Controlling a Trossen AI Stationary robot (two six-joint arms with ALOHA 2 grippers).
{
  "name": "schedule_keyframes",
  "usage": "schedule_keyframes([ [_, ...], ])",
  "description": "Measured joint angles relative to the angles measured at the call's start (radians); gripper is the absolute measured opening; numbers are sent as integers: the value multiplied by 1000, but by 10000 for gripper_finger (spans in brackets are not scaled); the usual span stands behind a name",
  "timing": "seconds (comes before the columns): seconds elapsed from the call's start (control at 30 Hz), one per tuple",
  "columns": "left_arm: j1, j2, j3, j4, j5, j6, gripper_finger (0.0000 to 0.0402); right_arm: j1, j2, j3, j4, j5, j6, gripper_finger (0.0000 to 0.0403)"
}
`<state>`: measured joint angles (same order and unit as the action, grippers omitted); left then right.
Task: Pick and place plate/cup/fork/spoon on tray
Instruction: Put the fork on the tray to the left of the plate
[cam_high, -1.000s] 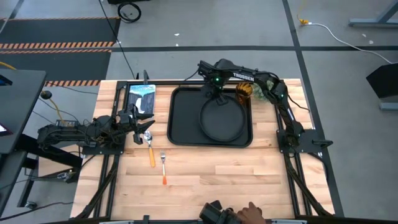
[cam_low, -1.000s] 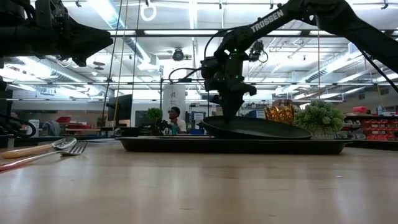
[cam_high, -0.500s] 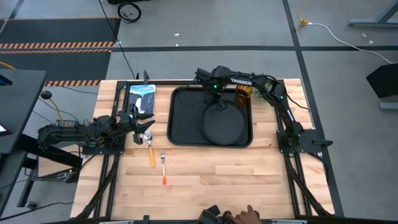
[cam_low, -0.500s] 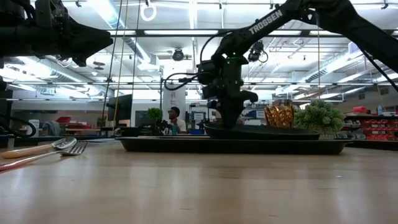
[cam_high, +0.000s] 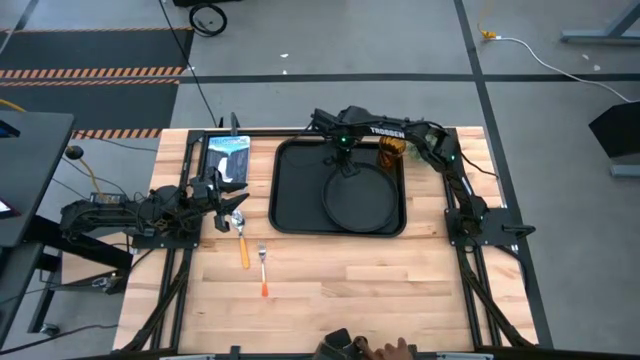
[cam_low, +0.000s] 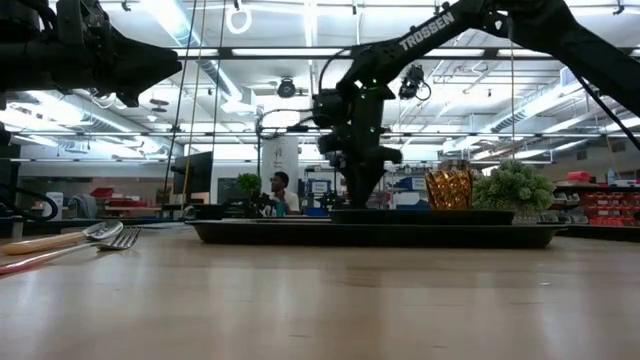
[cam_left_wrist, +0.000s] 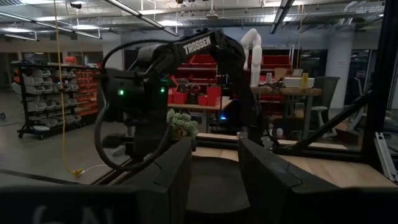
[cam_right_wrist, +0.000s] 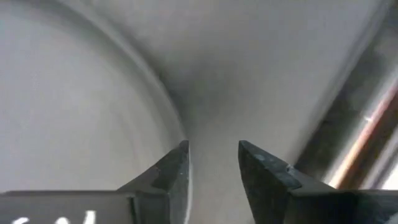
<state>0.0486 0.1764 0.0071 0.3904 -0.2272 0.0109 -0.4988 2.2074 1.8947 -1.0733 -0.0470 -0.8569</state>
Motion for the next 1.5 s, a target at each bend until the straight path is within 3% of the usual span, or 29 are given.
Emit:
schedule_keyframes([
  [0.33,0,0,0,0,0,0,142,131,0,64,146,246,355,168],
  [0.7,0,0,0,0,0,0,142,311,-1,54,230,209,586,164],
  [0.87,0,0,0,1,3,-3,142,390,-44,-70,378,195,634,164],
  [1.07,-1,0,0,2,3,-322,142,476,-118,-274,768,266,622,164],
  [1.17,0,0,0,2,3,-427,142,506,-142,-329,878,286,631,164],
  [1.5,0,0,0,0,4,-539,142,564,-148,-348,800,407,750,164],
])
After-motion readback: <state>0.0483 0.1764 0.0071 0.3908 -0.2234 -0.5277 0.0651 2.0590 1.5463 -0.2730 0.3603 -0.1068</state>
